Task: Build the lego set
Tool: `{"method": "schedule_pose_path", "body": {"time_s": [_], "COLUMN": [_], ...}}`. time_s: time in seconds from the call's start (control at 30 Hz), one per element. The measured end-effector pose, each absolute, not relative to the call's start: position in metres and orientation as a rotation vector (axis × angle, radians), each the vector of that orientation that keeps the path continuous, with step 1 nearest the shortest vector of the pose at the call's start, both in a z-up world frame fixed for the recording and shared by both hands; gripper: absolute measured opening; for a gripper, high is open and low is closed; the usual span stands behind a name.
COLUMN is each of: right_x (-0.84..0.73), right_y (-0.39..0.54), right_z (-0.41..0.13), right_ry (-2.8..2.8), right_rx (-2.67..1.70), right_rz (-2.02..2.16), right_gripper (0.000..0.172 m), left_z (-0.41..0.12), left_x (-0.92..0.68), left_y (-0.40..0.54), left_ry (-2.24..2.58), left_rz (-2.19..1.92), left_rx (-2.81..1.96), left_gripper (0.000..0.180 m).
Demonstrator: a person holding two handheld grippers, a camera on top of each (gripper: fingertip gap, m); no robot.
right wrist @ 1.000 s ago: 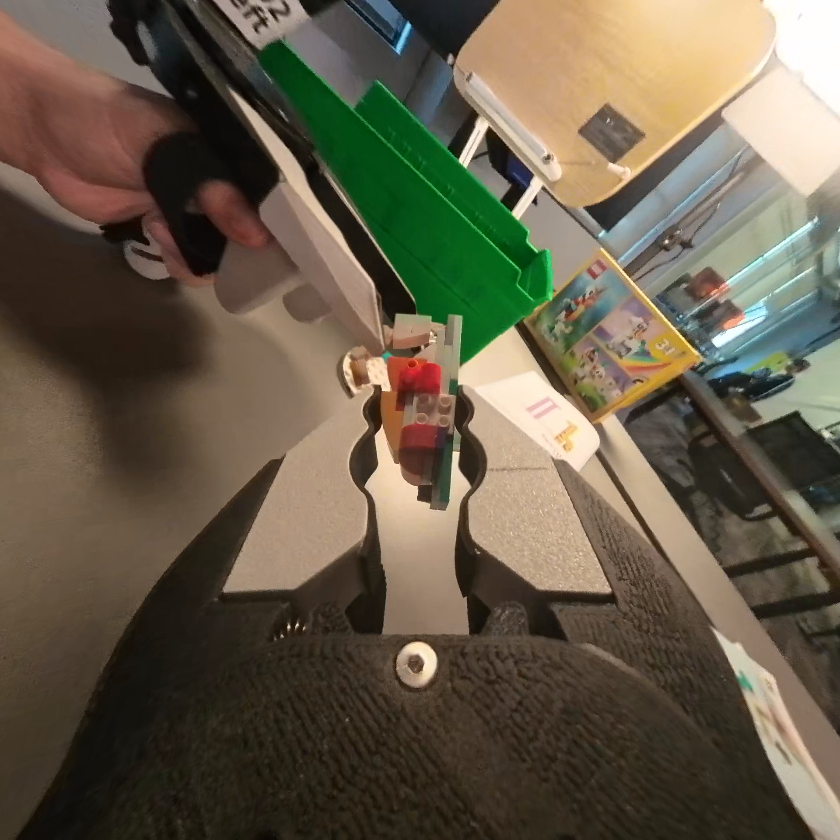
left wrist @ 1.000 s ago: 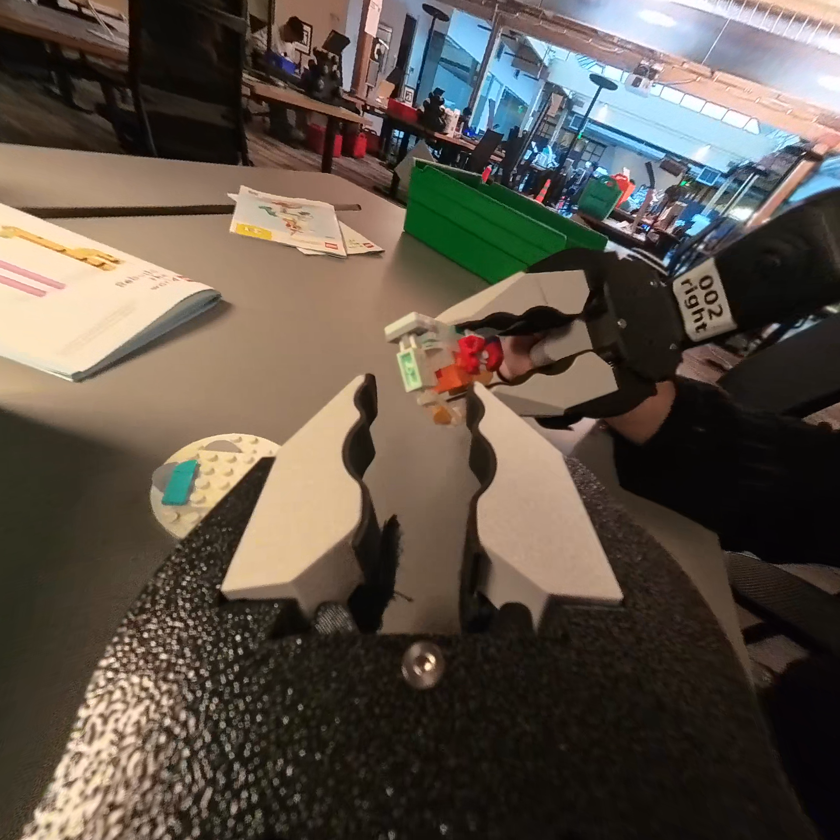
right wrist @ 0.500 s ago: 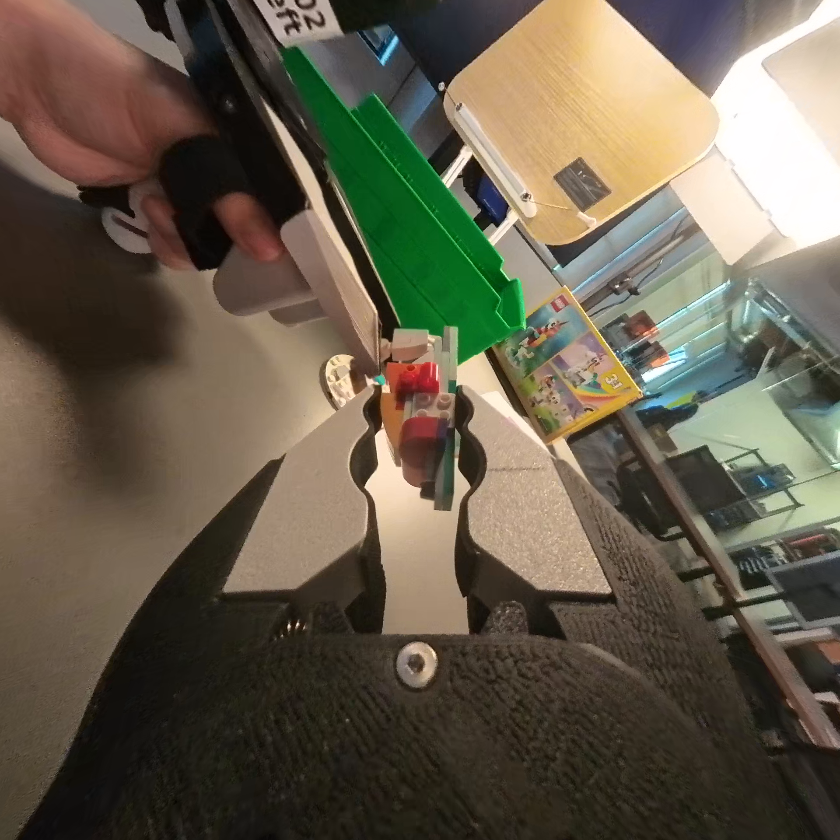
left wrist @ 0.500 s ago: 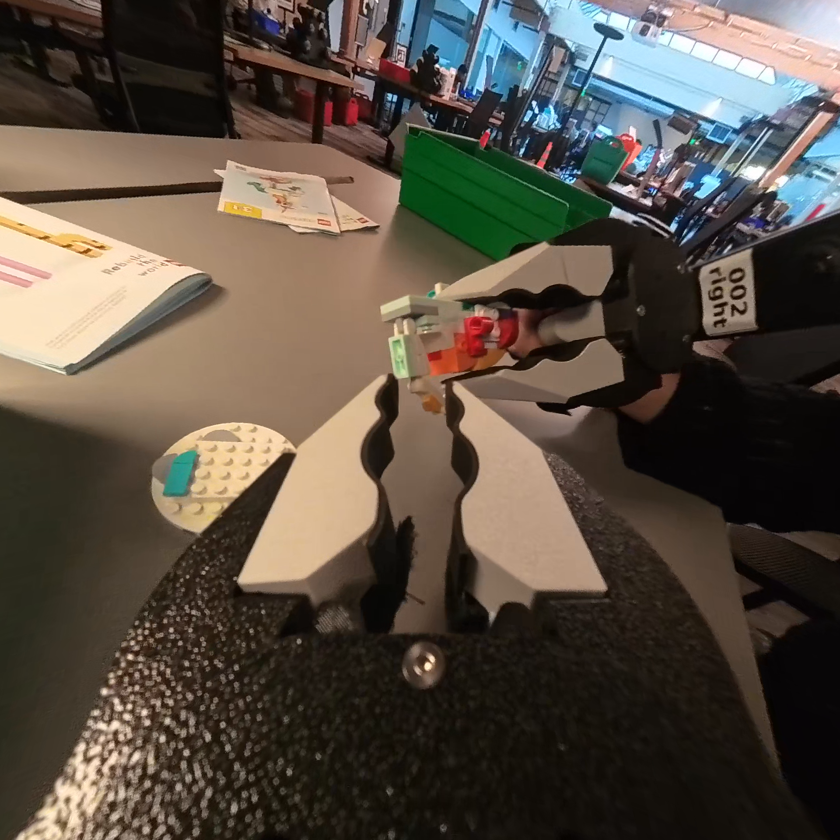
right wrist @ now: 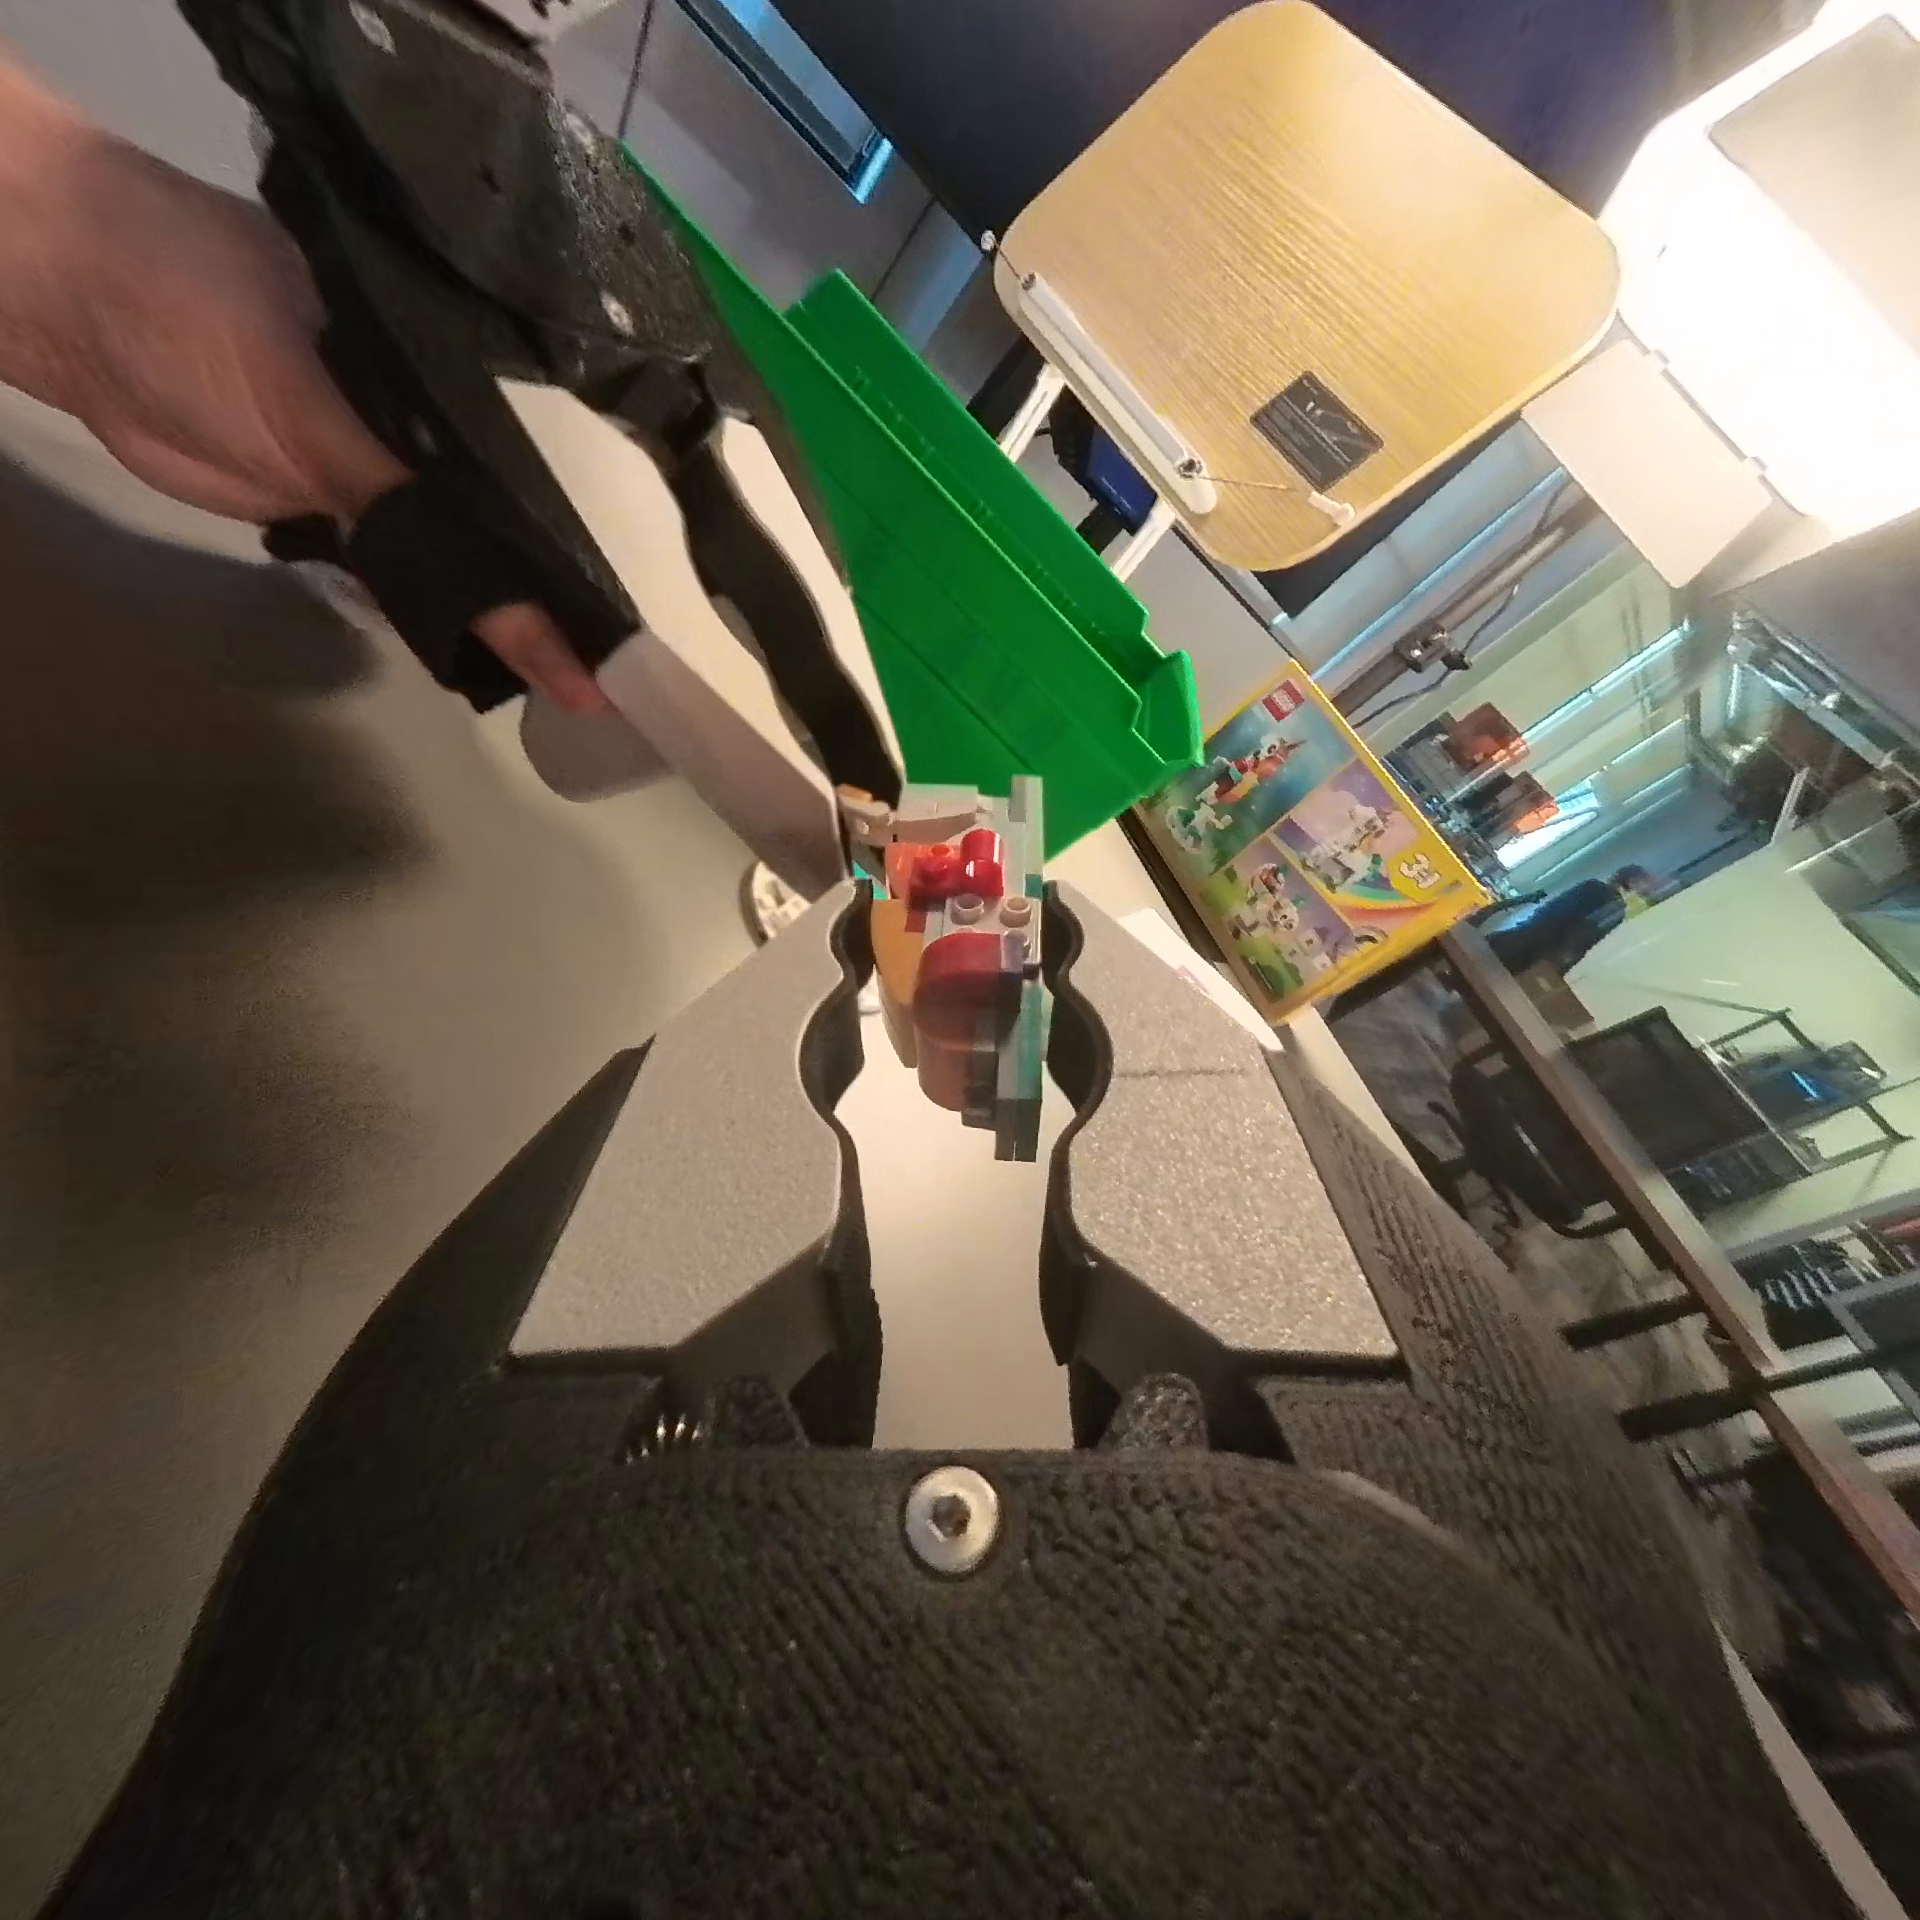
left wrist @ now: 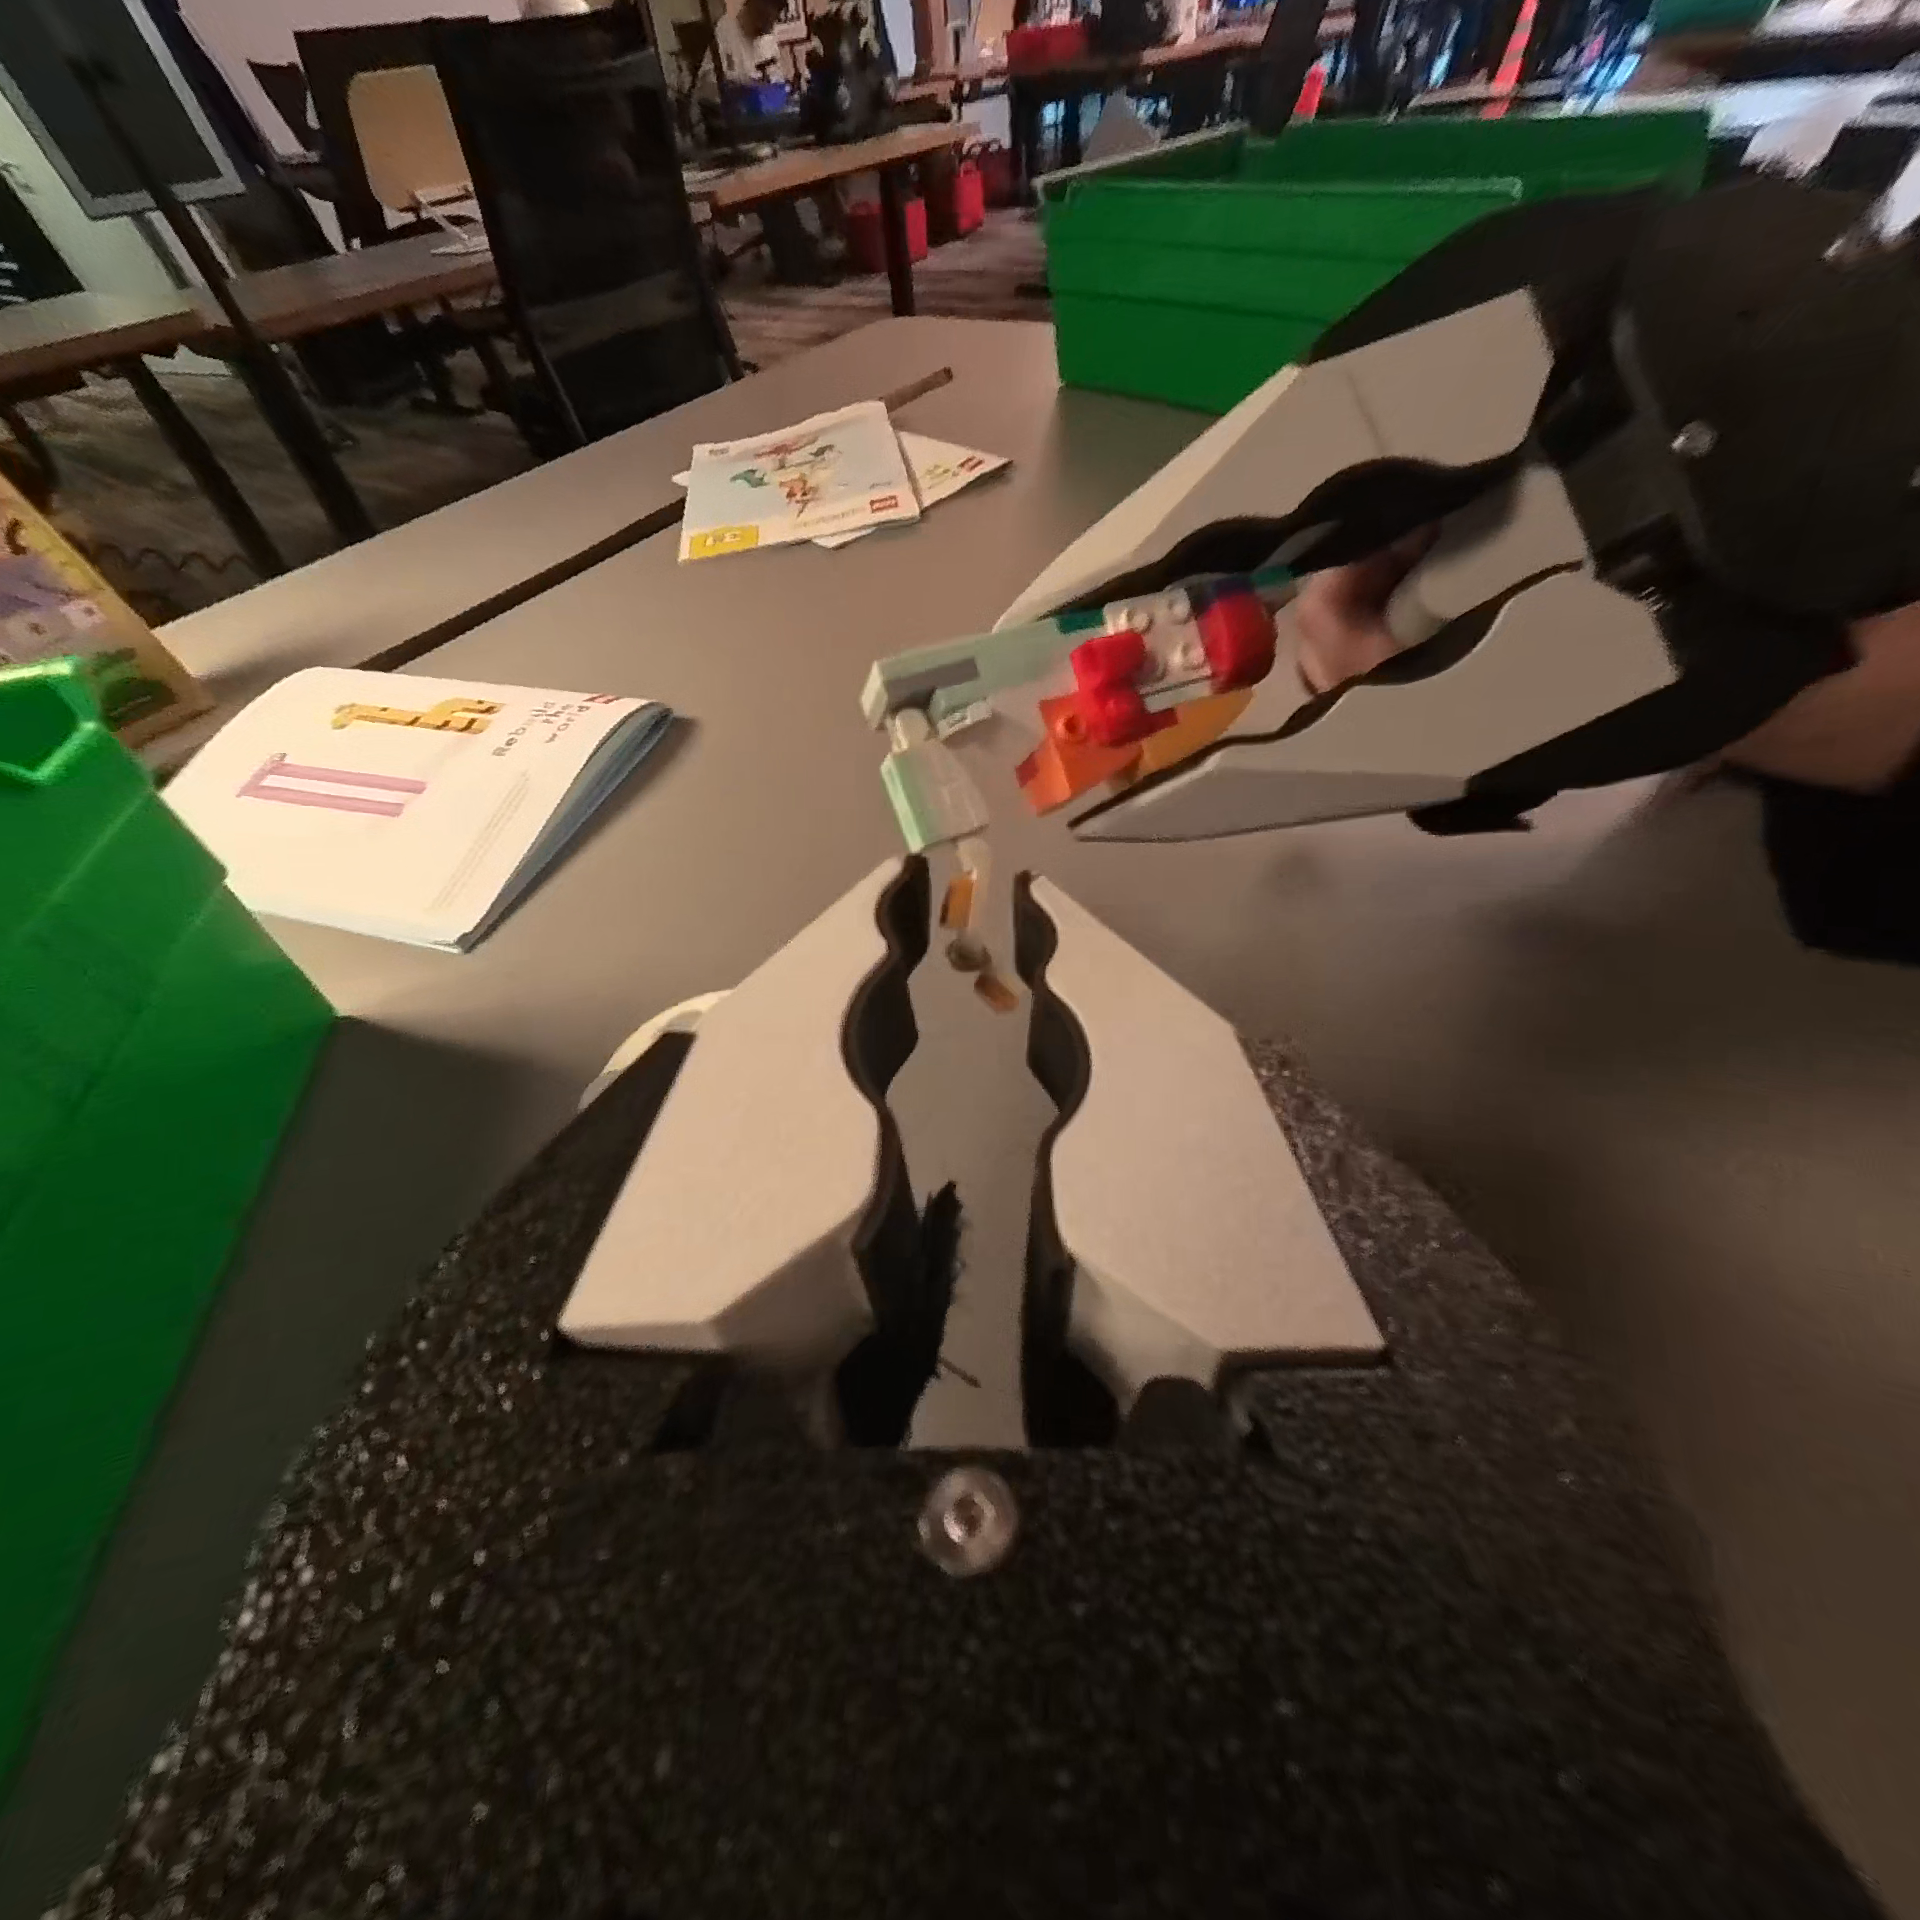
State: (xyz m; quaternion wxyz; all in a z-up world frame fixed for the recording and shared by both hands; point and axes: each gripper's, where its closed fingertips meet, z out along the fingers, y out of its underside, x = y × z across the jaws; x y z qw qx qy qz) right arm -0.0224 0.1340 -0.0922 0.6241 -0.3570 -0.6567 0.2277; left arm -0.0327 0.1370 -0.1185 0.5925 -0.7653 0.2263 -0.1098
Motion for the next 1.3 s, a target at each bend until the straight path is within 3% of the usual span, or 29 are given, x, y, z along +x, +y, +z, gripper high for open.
{"method": "schedule_pose_path", "body": {"time_s": [0.17,0.3,0.57,0.9,1.07,1.3], "right_x": [-0.027,-0.033,-0.035,-0.034,-0.033,0.025], "right_y": [0.134,0.139,0.148,0.152,0.15,0.231], "right_z": [-0.1,-0.115,-0.123,-0.1,-0.094,-0.09], "right_ry": [-1.516,-1.557,-1.559,-1.345,-1.273,-1.076], "right_rx": [-0.85,-0.938,-1.022,-1.203,-1.301,-1.422], "right_rz": [0.492,0.424,0.202,0.498,0.716,0.572], "right_gripper": [0.03,0.045,0.032,0.029,0.028,0.029], "left_z": [-0.126,-0.137,-0.134,-0.087,-0.077,-0.056], "left_x": [-0.045,-0.049,-0.05,-0.053,-0.053,-0.127], "left_y": [0.142,0.143,0.144,0.14,0.138,0.127], "left_ry": [0.627,0.752,0.873,0.901,0.84,0.449], "left_rz": [0.053,0.271,0.49,0.803,0.722,0.37], "left_rx": [-1.8,-1.838,-1.76,-1.449,-1.424,-1.527], "left_gripper": [0.003,0.004,0.003,0.002,0.002,0.002]}}
